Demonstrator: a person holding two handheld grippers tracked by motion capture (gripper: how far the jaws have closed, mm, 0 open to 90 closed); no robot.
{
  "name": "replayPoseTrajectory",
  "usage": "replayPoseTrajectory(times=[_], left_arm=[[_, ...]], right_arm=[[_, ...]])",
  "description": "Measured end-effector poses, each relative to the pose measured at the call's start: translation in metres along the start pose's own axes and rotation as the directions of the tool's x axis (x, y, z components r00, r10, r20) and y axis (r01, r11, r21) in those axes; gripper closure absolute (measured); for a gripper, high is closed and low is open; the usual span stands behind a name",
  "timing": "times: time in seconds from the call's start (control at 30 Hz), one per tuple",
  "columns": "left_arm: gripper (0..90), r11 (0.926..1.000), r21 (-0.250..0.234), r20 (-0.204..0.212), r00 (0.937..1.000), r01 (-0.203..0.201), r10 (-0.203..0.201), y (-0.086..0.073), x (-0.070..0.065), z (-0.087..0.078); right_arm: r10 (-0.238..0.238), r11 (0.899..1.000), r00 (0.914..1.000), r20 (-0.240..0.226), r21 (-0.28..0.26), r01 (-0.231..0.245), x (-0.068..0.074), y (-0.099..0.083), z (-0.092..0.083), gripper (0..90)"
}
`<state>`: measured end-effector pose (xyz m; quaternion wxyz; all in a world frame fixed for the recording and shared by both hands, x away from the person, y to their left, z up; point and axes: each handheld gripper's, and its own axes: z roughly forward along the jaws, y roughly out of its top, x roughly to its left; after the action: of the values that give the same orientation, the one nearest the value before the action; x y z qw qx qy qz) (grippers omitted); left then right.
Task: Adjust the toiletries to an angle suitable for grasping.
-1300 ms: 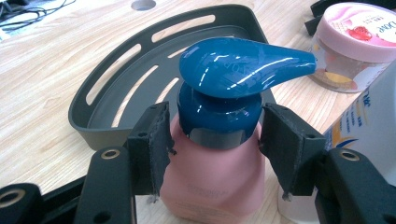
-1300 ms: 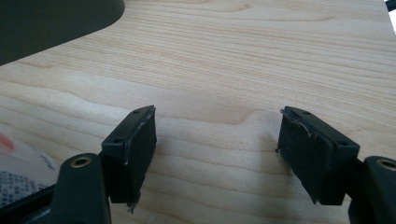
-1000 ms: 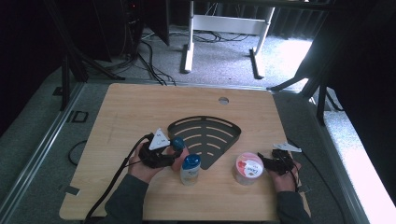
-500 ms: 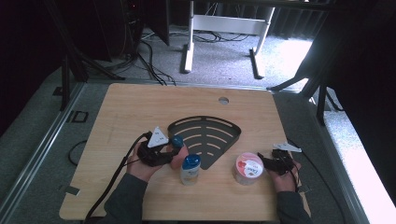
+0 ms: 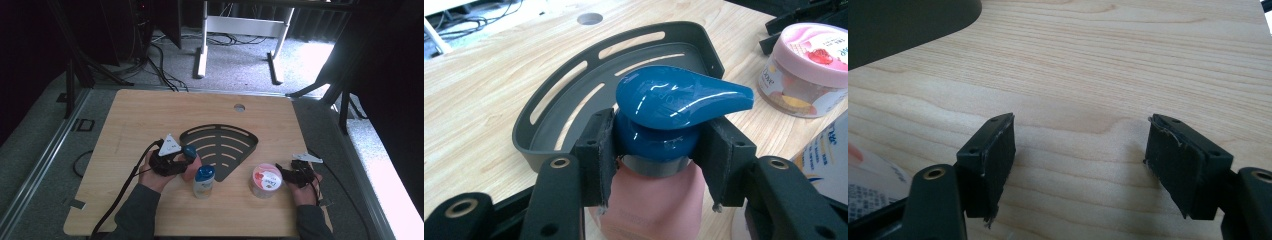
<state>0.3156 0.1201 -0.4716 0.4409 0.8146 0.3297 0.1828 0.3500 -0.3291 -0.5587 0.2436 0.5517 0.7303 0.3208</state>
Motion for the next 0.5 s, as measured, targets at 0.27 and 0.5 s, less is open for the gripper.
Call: replayPoseTrajectory(times=[0.27,0.5], left_arm=[[52.6,0.9991,0.032,-0.048,0.9984,-0.027,0.028,0.0,0.001,-0.005],[65.2,0.9981,0.044,-0.094,0.9944,-0.044,0.048,-0.001,0.008,-0.016]], right_arm=[[0.0,1.0,1.0,0.0,0.0,0.0,0.0,0.0,0.0,27.6],[0.0,1.0,1.0,0.0,0.0,0.0,0.0,0.0,0.0,27.6]])
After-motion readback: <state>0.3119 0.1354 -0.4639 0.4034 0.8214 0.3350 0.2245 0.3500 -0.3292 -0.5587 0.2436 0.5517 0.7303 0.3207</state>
